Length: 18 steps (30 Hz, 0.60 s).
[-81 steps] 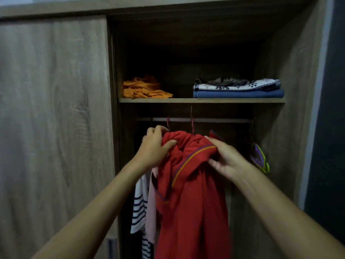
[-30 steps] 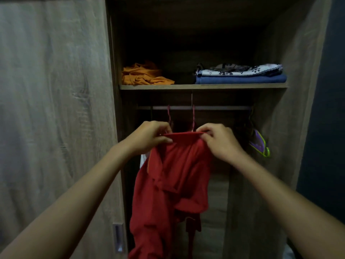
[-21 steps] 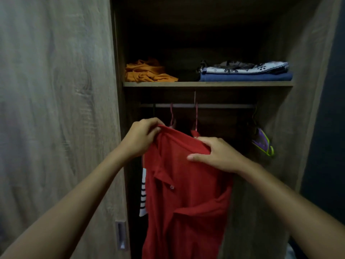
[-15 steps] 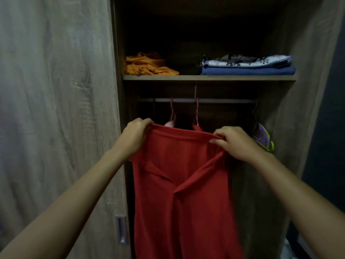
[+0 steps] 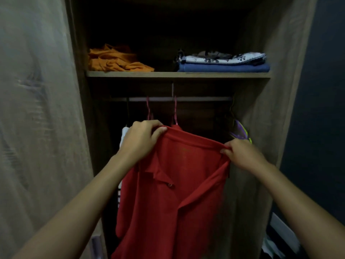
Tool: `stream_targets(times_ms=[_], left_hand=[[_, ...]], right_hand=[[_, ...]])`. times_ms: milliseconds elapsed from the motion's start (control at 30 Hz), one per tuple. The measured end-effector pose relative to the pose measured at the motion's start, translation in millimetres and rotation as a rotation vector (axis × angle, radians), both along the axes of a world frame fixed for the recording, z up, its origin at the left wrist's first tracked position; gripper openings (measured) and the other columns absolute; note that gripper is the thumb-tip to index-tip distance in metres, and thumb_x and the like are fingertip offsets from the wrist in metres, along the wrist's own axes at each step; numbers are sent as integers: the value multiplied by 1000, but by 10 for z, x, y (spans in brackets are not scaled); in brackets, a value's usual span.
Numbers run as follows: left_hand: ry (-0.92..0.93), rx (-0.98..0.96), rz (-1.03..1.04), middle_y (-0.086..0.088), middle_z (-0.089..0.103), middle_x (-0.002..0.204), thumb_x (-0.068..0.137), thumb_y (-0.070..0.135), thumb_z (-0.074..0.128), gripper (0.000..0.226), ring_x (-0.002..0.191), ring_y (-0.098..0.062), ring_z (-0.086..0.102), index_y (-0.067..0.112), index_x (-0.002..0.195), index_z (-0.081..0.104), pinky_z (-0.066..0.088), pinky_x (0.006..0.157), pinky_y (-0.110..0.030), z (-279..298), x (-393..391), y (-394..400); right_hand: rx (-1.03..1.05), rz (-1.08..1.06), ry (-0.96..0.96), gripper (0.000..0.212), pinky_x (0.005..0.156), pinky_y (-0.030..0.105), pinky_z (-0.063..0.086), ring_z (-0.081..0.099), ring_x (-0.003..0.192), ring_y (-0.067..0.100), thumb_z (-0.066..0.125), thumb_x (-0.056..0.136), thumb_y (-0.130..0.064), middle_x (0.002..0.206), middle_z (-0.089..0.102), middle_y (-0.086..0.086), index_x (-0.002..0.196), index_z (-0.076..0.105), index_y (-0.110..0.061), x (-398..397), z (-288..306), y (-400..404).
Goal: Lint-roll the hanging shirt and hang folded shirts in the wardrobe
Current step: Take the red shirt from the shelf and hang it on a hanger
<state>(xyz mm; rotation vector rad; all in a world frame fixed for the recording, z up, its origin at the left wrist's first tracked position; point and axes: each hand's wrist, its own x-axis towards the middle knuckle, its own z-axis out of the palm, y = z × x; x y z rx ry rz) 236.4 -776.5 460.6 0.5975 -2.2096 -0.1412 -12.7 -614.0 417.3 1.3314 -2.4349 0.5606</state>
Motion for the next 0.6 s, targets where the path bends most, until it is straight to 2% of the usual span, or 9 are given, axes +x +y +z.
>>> stream_targets(times_ms=[200,300,367,433,500,600], left_hand=[[-16,-1,6,2,73,101,93,42,50,27,100,-23,65,28,104,70,52,86,-40,0,-517,-56],[-43,-6,24,-1,73,102,92,41,52,27,100,-23,66,26,105,71,52,85,-35,18,-818,-76],[-88,-19,40,-3,73,104,90,48,49,32,100,-28,65,29,106,69,52,85,-39,20,-1015,-108],[-115,-16,49,-4,72,106,87,53,46,36,101,-30,65,32,106,68,53,84,-44,28,-1170,-152],[-118,-9,62,-3,72,107,87,53,46,36,102,-31,64,33,107,67,53,85,-44,37,-1325,-211],[-126,0,95,-3,71,109,89,49,51,30,104,-31,64,33,108,67,53,85,-43,35,-1485,-316]], right_hand=[[127,-15,-86,19,83,36,52,65,105,28,59,90,-35,104,72,7,103,70,-28,-299,9,-54],[159,50,-126,32,91,31,51,63,111,22,59,83,-28,113,72,3,113,69,-27,-354,70,-102],[88,52,-166,45,98,30,48,59,119,22,57,81,-33,125,66,4,124,64,-22,-391,114,-182],[-72,-1,-158,51,101,34,46,55,122,25,55,78,-37,131,61,7,126,62,-21,-511,157,-292],[-213,-65,-123,48,102,36,42,48,125,29,56,82,-30,134,56,11,128,60,-18,-700,209,-401],[-298,-157,-89,47,101,39,39,39,127,32,54,87,-23,140,45,14,133,54,-14,-890,252,-555]])
